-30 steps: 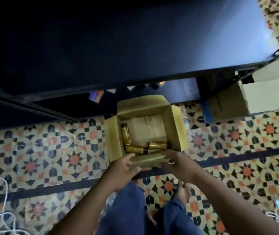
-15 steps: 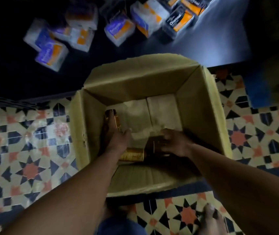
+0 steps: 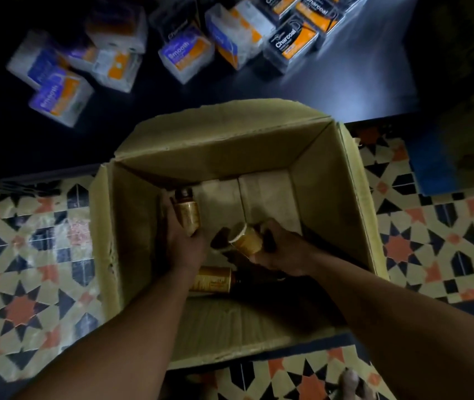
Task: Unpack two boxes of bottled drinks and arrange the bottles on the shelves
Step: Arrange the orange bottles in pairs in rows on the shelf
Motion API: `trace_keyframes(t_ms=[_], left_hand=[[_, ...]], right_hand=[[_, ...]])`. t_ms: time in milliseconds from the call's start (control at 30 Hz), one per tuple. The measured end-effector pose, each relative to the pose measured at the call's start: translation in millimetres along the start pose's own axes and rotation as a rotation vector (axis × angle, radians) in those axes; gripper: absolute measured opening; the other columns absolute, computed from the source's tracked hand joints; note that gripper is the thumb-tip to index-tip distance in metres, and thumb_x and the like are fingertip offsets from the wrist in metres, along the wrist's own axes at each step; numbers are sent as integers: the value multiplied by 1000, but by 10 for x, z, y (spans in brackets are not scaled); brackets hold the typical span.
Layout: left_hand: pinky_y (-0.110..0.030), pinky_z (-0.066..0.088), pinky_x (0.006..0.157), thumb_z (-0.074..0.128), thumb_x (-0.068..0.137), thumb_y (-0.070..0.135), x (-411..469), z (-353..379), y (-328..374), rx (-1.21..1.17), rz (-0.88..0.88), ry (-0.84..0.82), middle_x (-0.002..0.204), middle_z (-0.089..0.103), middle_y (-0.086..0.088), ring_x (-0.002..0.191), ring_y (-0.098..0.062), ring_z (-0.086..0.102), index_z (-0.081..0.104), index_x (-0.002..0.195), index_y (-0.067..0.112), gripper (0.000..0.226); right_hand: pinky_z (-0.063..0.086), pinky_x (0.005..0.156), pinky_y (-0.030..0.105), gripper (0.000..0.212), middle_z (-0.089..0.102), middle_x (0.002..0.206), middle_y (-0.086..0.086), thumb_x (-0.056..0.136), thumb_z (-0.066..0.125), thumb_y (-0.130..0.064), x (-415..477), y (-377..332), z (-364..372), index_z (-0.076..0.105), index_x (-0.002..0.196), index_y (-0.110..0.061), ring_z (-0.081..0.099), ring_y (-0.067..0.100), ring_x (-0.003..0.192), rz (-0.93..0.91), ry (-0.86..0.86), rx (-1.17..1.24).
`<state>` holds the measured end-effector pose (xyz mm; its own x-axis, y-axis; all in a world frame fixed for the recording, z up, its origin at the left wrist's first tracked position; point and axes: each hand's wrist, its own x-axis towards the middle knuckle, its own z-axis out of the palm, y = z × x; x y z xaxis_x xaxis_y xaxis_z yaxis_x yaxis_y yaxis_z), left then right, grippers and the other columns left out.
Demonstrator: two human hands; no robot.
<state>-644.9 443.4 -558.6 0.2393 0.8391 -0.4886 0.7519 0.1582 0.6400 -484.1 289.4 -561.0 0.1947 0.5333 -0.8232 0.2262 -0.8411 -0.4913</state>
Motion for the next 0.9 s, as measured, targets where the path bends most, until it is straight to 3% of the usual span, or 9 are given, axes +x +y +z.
trace_keyframes(t_ms=[67, 100, 167, 267, 367, 467, 567, 767, 900], left_hand=[[-61, 44, 107, 76, 85, 8, -80, -109, 122, -64, 51, -35, 165, 27, 5, 146, -28, 37, -10, 143, 72, 122], [-61, 44, 107, 76, 86, 9, -120, -164, 193, -101, 89, -70, 165, 27, 4, 146, -27, 38, -9, 143, 73, 121], [-61, 41, 110, 75, 87, 7, -191, -256, 295, -165, 128, -146, 166, 25, 5, 148, -23, 35, -6, 145, 71, 119], [-56, 35, 116, 73, 89, 5, -223, -393, 341, -193, 151, -170, 165, 24, 8, 149, -17, 30, -7, 150, 64, 116], [-58, 43, 109, 74, 88, 3, -165, -411, 285, -213, 154, -134, 158, 35, 5, 142, -18, 41, -7, 149, 65, 119], [-48, 47, 104, 75, 86, 0, -171, -372, 230, -244, 125, -92, 156, 38, 3, 136, -11, 44, -6, 151, 62, 121], [-46, 48, 103, 75, 85, 0, -206, -337, 182, -318, 111, -88, 157, 39, 1, 138, -12, 46, -5, 147, 68, 122], [-51, 42, 111, 75, 87, 3, -246, -370, 286, -342, 138, -153, 163, 29, 3, 145, -15, 39, -4, 147, 68, 119], [-43, 39, 113, 76, 87, 6, -236, -446, 408, -328, 171, -172, 164, 28, 7, 146, -11, 36, -4, 149, 66, 118]], right_hand=[[58, 73, 36, 29, 63, 113, -2, 94, 71, -39, -87, -56, 34, 46, 108, -43, 66, 17, 93, -8, 64, 130], [57, 72, 34, 31, 62, 114, -3, 94, 71, -39, -138, -68, 50, 45, 112, -42, 64, 15, 94, -9, 60, 127], [53, 77, 27, 59, 56, 124, -10, 89, 77, -46, -253, -68, 71, 37, 132, -42, 59, 10, 102, 30, -1, 159], [39, 63, 9, 86, 48, 129, -18, 80, 83, -53, -272, -170, 138, 31, 147, -38, 50, -7, 86, 43, -64, 121], [50, 75, 20, 91, 55, 139, -12, 73, 86, -56, -88, -229, 281, 39, 147, -34, 58, 2, 100, 39, -22, 75], [47, 103, 31, 73, 63, 138, -6, 82, 84, -41, 59, -201, 411, 50, 145, -28, 59, 15, 125, -6, 48, 11], [44, 96, 23, 47, 66, 125, -13, 91, 78, -32, 98, -125, 457, 61, 135, -28, 60, 8, 119, -46, 57, 11], [45, 80, 16, 37, 64, 116, -18, 93, 75, -26, 31, -216, 328, 54, 122, -37, 63, 1, 108, -65, 147, 463], [50, 65, 14, 39, 65, 119, -6, 93, 74, -24, 37, -513, 212, 52, 125, -26, 68, 6, 97, -103, 266, 704]])
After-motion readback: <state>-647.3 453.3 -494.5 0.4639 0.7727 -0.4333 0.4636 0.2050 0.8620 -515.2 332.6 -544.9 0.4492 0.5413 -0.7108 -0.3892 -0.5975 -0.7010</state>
